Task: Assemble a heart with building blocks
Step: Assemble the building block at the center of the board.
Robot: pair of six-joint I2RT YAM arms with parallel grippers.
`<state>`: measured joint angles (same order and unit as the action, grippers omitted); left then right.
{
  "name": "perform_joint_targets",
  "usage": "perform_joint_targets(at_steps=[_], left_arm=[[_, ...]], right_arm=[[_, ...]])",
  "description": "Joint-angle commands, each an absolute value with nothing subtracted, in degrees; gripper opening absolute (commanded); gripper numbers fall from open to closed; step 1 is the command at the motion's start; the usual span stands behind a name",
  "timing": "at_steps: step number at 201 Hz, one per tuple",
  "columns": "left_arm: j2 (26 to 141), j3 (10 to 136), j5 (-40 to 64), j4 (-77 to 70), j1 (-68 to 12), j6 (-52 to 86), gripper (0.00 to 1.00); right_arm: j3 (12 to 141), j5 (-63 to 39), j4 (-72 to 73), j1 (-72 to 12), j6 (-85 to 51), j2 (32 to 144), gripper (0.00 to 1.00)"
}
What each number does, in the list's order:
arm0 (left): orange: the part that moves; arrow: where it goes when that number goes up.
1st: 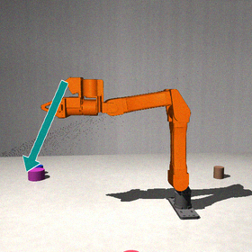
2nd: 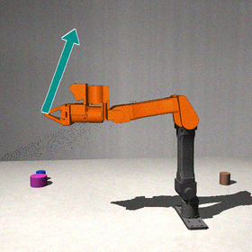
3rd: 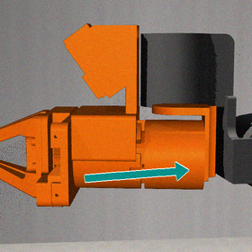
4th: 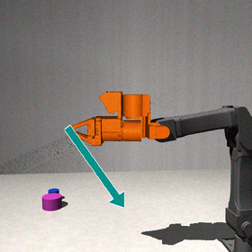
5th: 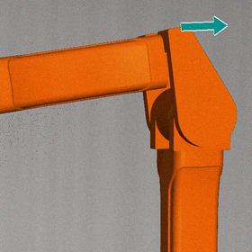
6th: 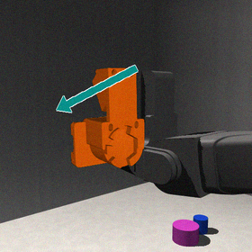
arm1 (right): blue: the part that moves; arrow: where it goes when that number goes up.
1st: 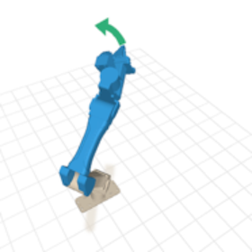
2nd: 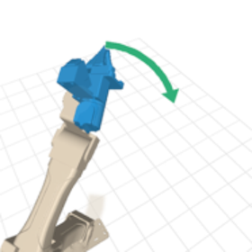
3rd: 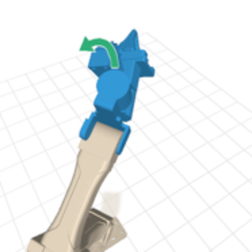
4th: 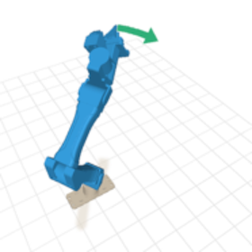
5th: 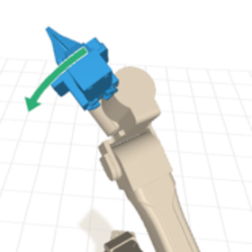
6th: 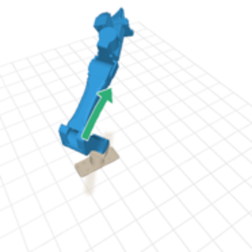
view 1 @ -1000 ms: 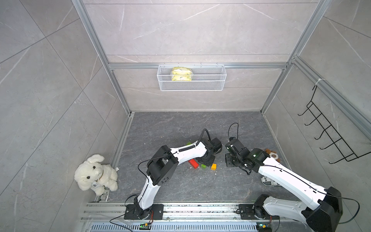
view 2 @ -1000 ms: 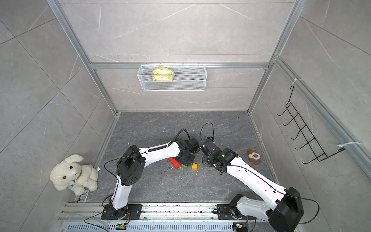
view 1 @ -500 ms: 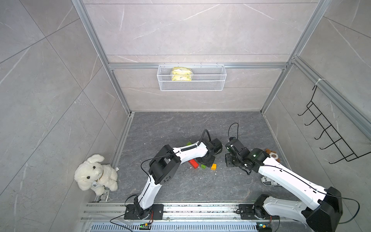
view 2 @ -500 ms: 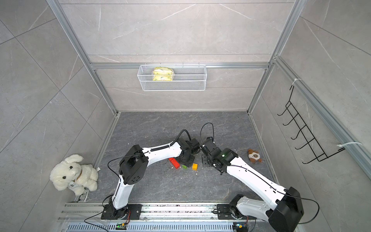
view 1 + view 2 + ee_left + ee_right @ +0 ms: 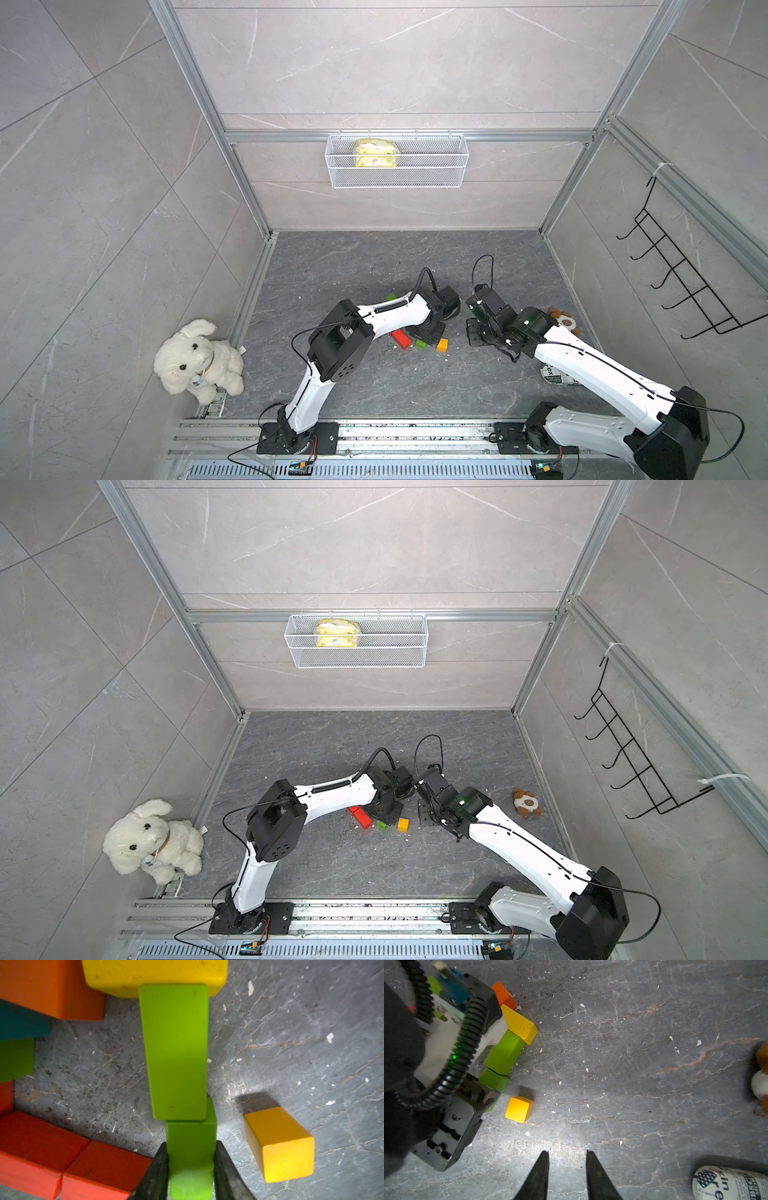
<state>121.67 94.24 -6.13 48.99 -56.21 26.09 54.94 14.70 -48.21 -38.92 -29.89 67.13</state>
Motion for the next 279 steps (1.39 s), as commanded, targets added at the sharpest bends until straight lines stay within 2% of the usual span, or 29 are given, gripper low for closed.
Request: perform_joint_targets(at_steps=[1, 96, 115, 122, 183, 211, 239, 279], left_arm=[[120.6, 93.7, -7.1, 49.5, -55.5, 24.7, 0.30], [119.6, 93.0, -7.6, 49.6, -55.1, 24.2, 0.29], [119.4, 92.7, -8.0, 49.8, -55.1, 24.4, 0.43], [119.2, 92.6, -8.2, 49.7, -55.1, 24.6, 0.45], [118.9, 92.9, -8.1, 49.4, -55.2, 24.6, 0.45], [118.3, 92.9, -6.7, 48.3, -55.2, 24.5, 0.53], [118.2, 93.3, -6.2, 47.7, -55.2, 24.4, 0.53], [119.5, 93.9, -6.3, 48.3, -55.2, 24.1, 0.46]], right_arm=[[54.5, 14.3, -48.6, -38.7, -30.6, 67.5, 0.33], [54.0, 13.9, -48.1, -38.6, -30.9, 67.7, 0.34], [54.1, 13.8, -47.9, -38.7, -31.0, 67.7, 0.34], [54.1, 13.7, -47.9, -38.6, -31.0, 67.8, 0.34], [54.1, 13.7, -48.2, -38.7, -31.0, 67.7, 0.34], [53.9, 13.3, -48.6, -38.7, -30.8, 68.0, 0.37], [53.6, 13.3, -48.9, -38.7, -30.8, 67.6, 0.39], [54.0, 13.4, -49.4, -38.7, -30.7, 67.5, 0.37]])
